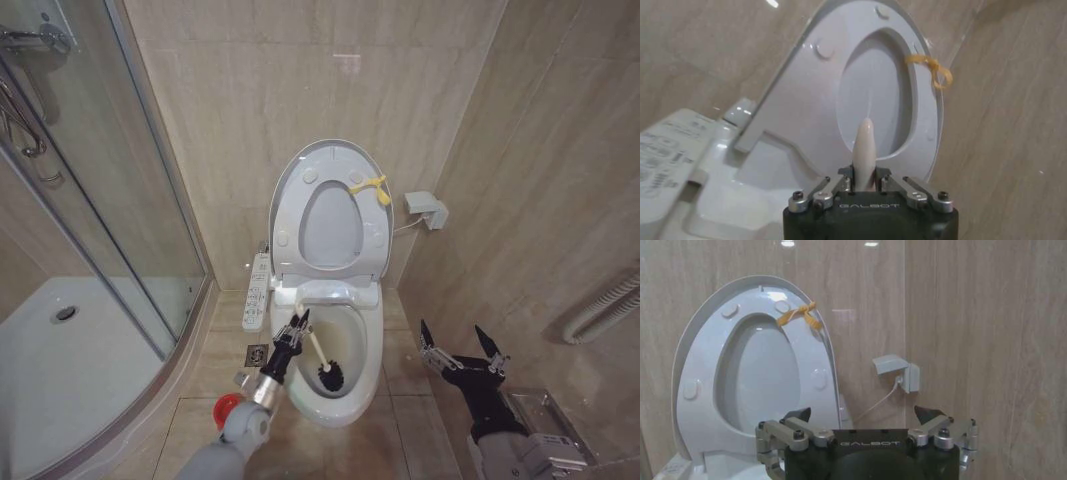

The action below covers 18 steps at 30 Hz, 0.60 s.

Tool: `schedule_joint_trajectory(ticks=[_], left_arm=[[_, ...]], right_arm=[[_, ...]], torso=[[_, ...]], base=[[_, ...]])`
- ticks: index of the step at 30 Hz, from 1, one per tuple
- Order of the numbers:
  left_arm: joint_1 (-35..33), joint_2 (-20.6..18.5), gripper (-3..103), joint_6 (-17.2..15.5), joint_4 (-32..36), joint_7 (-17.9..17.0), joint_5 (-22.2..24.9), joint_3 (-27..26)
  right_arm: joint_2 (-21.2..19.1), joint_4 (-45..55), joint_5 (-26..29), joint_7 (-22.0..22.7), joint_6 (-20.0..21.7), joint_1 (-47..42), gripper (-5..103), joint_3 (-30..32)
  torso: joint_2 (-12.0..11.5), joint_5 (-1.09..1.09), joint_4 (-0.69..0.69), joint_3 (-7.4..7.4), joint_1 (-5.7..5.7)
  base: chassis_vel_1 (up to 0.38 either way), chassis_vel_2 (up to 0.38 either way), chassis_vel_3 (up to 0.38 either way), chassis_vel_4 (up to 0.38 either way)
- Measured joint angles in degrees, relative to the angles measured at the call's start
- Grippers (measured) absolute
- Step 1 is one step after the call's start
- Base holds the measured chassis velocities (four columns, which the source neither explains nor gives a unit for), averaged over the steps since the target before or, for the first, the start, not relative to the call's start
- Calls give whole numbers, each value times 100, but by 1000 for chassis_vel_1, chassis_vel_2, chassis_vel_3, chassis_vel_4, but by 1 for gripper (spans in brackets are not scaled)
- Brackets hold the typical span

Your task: Open the toilet lid, clean the toilet bowl with a toilet brush, close the toilet lid, and flush.

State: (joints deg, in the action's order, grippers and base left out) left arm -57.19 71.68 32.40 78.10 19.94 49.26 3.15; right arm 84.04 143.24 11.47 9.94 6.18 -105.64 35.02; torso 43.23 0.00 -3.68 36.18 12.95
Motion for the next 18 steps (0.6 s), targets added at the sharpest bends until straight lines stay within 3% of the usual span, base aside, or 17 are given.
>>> schedule_joint_trajectory(ticks=[18], left_arm=[[-1515, -205, 20, 24, 1027, 105, -179, -782]], right_arm=[[0, 0, 0, 0, 0, 0, 100, 0]], torso=[[0, 0, 0, 0, 0]], base=[[0, 0, 0, 0]])
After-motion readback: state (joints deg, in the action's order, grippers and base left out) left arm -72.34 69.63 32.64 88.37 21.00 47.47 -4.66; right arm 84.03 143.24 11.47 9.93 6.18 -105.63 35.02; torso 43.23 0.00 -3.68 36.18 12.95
